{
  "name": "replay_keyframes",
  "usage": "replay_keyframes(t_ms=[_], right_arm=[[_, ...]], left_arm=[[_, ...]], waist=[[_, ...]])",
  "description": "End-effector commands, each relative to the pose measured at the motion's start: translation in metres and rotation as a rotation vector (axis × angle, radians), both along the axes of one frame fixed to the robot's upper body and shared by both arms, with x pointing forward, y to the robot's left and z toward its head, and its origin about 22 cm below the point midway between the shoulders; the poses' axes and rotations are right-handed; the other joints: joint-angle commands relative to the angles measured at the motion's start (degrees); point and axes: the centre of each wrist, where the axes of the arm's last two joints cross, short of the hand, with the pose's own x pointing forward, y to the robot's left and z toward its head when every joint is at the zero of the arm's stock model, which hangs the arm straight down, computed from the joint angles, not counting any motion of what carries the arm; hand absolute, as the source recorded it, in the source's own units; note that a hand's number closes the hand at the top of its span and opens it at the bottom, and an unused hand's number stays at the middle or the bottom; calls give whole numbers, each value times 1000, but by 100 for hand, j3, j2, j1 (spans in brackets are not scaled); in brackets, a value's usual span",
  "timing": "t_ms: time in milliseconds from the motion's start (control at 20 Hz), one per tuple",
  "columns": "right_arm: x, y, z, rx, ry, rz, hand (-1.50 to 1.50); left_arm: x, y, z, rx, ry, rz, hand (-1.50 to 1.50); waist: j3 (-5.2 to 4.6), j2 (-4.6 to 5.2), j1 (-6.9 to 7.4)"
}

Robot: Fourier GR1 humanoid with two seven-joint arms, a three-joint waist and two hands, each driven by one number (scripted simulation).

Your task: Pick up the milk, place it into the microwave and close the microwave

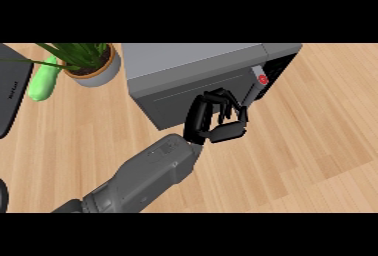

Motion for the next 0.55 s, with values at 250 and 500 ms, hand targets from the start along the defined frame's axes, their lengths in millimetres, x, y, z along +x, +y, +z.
replay_keyframes(t_ms=[250,500], right_arm=[[7,-13,7,24,-6,25,-150],[11,-21,14,21,-7,13,-150]], left_arm=[[22,-1,18,16,-8,25,150],[24,-4,23,11,-29,22,150]], waist=[[-17,64,-44],[-16,101,-25]])
